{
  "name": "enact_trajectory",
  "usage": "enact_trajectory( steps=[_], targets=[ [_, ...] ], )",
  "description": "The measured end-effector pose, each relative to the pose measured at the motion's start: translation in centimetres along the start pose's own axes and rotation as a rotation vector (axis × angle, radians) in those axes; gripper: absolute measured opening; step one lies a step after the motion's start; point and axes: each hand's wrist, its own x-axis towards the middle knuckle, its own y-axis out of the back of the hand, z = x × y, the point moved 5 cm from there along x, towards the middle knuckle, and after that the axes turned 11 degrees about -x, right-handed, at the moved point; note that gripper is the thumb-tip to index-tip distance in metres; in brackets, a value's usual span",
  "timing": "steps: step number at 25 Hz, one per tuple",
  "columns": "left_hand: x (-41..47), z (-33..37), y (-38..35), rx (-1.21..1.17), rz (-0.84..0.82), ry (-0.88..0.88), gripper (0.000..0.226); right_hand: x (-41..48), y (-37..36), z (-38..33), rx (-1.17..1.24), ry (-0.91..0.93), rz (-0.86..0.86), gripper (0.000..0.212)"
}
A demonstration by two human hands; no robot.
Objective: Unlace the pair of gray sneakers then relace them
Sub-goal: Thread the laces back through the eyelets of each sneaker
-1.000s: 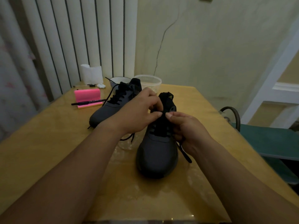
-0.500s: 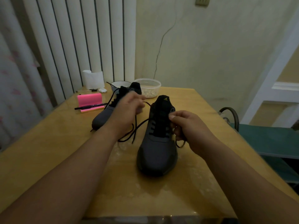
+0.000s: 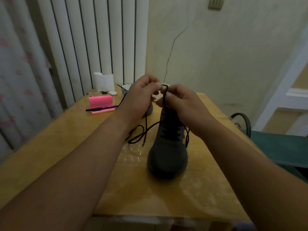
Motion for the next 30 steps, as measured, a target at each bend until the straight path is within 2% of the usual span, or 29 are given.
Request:
enact_trajectory(
  steps=[1,3,5,6,7,8,10,11,12,14,17,19,21,22,23,25,26,27,28,30],
  targets=[
    [0.2,0.5,-0.2,-0.063,0.023,-0.011,0.012,0.3,0.1,-0.3,0.125,-0.029,-0.039,0.022],
    [0.5,0.8,0.2,-0.400,0.103,0.055,0.010,0.2,0.4,-0.2,0.281,-0.080,-0.116,0.025],
    [0.5,0.4,1.4,-0.714,0.195,0.144,0.012,-0.1,0.7,0.7,0.111,-0.080,-0.142,0.020],
    [0.5,0.1,2.3,-0.684,0.239,0.163,0.015,-0.2,0.7,1.4,-0.049,-0.075,-0.144,0.014],
    [0.4,-0.1,3.3,-0.482,0.249,0.154,0.017,-0.2,0.6,2.1,-0.193,-0.074,-0.157,0.011],
    [0.3,0.1,3.7,-0.137,0.196,0.126,0.019,-0.1,0.3,2.6,-0.292,-0.065,-0.174,0.012],
    [-0.5,-0.5,3.1,0.614,-0.072,0.127,0.028,0.5,0.1,2.9,-0.361,-0.009,-0.137,0.018],
    [-1.0,-1.2,2.9,0.850,-0.203,0.176,0.033,0.9,0.2,2.9,-0.351,0.010,-0.081,0.020],
    [-1.4,-1.7,3.1,0.918,-0.251,0.228,0.034,1.4,0.6,3.1,-0.339,0.002,-0.024,0.024],
    [-1.8,-1.5,4.6,0.750,-0.119,0.242,0.033,2.1,1.3,4.2,-0.304,-0.093,0.032,0.034],
    [-1.9,-1.5,9.4,0.504,0.363,0.105,0.030,2.0,2.0,6.2,-0.152,-0.233,0.021,0.034],
    [-2.2,-1.9,11.3,0.523,0.516,0.055,0.027,1.2,2.5,5.4,-0.330,-0.127,0.153,0.024],
    [-2.0,-2.4,11.9,0.547,0.541,0.043,0.027,-0.2,1.0,2.3,-0.629,0.172,0.248,0.019],
    [-1.8,-2.6,12.0,0.547,0.553,0.026,0.027,-0.8,-1.0,0.7,-0.728,0.300,0.174,0.021],
    [-1.7,-2.6,11.9,0.550,0.563,0.005,0.027,-1.1,-3.5,-0.4,-0.842,0.368,0.028,0.026],
    [-1.5,-2.4,11.9,0.547,0.609,-0.055,0.027,-1.5,-8.4,-0.8,-1.124,0.375,-0.278,0.031],
    [-1.6,-2.4,12.0,0.541,0.641,-0.074,0.027,-1.5,-9.9,-0.5,-1.236,0.357,-0.358,0.024],
    [-1.8,-2.5,12.3,0.531,0.681,-0.078,0.026,-1.6,-10.3,-0.3,-1.297,0.328,-0.394,0.009],
    [-2.2,-2.7,12.7,0.532,0.721,-0.072,0.023,-1.4,-10.3,0.2,-1.283,0.301,-0.375,0.008],
    [-3.2,-3.3,13.6,0.587,0.776,-0.041,0.018,-1.5,-9.7,0.4,-1.131,0.263,-0.269,0.024]
  ],
)
